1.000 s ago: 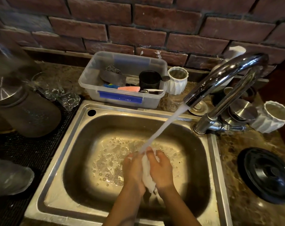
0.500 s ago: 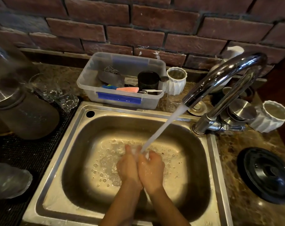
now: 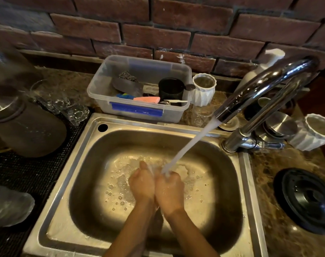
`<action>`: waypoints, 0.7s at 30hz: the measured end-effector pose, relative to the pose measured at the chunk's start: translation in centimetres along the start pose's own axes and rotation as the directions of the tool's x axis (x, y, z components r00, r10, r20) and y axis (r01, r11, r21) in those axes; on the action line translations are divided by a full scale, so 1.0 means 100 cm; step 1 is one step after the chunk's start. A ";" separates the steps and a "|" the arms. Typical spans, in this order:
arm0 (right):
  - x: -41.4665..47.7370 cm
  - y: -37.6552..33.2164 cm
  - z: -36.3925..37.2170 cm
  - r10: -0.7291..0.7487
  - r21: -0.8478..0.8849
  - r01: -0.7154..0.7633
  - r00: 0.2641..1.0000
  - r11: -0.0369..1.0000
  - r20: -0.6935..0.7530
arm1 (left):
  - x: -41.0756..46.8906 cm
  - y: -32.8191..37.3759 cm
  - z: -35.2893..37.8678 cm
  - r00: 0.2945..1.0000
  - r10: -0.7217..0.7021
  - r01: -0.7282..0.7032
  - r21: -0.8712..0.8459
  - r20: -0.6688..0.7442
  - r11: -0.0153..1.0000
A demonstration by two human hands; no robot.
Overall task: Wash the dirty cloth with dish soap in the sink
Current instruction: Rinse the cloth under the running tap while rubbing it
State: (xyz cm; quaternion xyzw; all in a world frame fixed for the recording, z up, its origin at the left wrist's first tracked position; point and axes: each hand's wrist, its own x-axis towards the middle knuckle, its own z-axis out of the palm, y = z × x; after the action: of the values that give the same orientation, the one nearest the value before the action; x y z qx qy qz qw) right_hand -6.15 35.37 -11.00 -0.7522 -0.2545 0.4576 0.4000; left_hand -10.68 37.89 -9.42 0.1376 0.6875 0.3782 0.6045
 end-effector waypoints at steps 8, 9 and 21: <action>0.004 -0.002 -0.002 0.002 0.075 -0.001 1.000 0.997 -0.021 | -0.002 0.002 0.002 1.000 0.003 -0.004 0.035 0.027 0.999; -0.003 -0.006 -0.002 -0.049 0.070 0.051 0.998 0.996 -0.027 | 0.002 0.002 0.003 1.000 0.003 -0.004 0.042 0.031 0.999; 0.024 -0.003 -0.018 0.170 0.149 -0.184 0.980 0.972 0.103 | 0.001 -0.001 -0.004 0.939 -0.189 0.217 -0.067 0.288 0.974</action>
State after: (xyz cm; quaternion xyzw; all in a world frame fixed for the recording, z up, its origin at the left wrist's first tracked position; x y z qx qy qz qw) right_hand -3.45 36.71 -11.45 -0.7165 -0.1670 0.5435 0.4042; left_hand -11.01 37.76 -9.58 0.0881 0.5863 0.3237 0.7374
